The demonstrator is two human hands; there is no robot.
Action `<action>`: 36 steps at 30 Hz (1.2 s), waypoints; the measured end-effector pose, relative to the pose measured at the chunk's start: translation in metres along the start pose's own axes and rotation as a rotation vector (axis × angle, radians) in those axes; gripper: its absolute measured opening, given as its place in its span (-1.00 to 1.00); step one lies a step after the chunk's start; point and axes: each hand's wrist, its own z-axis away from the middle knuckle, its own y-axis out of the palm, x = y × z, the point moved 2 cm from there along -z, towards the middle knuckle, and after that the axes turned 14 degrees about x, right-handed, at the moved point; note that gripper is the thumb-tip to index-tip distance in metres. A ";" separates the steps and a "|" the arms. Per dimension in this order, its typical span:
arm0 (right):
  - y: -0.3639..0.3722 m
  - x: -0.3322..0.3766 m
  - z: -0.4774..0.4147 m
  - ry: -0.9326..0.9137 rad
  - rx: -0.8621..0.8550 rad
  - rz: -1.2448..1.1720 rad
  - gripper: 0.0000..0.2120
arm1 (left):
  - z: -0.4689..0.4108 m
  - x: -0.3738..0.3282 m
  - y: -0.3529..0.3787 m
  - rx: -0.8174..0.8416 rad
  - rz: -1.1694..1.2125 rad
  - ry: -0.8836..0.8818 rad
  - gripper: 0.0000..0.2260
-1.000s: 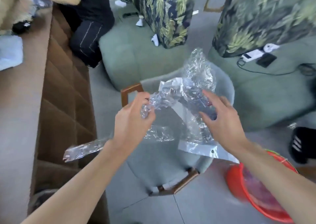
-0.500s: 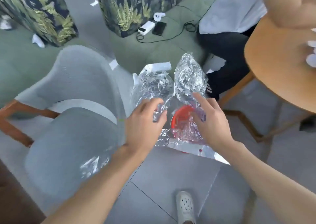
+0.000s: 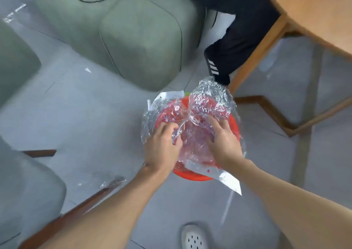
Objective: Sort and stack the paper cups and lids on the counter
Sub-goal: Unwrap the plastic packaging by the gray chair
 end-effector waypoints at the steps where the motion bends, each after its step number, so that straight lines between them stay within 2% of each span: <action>1: 0.014 -0.009 -0.014 -0.004 0.012 -0.014 -0.43 | -0.006 0.009 0.014 -0.006 -0.017 -0.004 -0.75; 5: 0.076 -0.035 -0.066 -0.009 0.087 -0.036 -0.32 | -0.023 0.048 0.056 -0.012 -0.063 0.001 -0.73; 9: 0.133 -0.052 -0.111 0.031 0.204 -0.081 -0.28 | -0.034 0.075 0.080 0.002 -0.089 0.079 -0.70; 13: 0.169 -0.069 -0.129 0.145 0.420 -0.210 -0.33 | -0.040 0.090 0.097 0.096 -0.078 0.139 -0.70; 15: 0.173 -0.074 -0.124 0.151 0.467 -0.230 -0.36 | -0.043 0.093 0.108 0.153 -0.092 0.150 -0.70; 17: 0.168 -0.075 -0.114 0.099 0.443 -0.204 -0.38 | -0.047 0.091 0.118 0.211 -0.049 0.106 -0.68; 20: 0.147 -0.079 -0.098 0.010 0.296 -0.199 -0.42 | -0.058 0.081 0.134 0.290 0.053 0.059 -0.67; 23: 0.117 -0.084 -0.081 0.010 0.088 -0.258 -0.55 | -0.066 0.060 0.148 0.543 0.192 0.076 -0.62; 25: 0.100 -0.090 -0.073 0.038 -0.007 -0.237 -0.52 | -0.068 0.054 0.146 0.599 0.201 0.081 -0.59; 28: 0.088 -0.090 -0.064 0.033 -0.099 -0.192 -0.44 | -0.069 0.062 0.127 0.437 -0.025 0.162 -0.53; 29: 0.087 -0.086 -0.062 -0.015 -0.105 -0.184 -0.43 | -0.069 0.065 0.122 0.467 -0.134 0.181 -0.49; 32: 0.096 -0.077 -0.064 -0.136 0.011 -0.114 -0.44 | -0.067 0.074 0.131 0.791 -0.384 0.108 -0.31; 34: 0.108 -0.082 -0.072 -0.103 0.155 -0.045 -0.46 | -0.068 0.082 0.143 0.933 -0.457 0.016 -0.25; 36: 0.119 -0.091 -0.080 -0.001 0.305 -0.012 -0.48 | -0.069 0.091 0.153 1.003 -0.508 -0.042 -0.23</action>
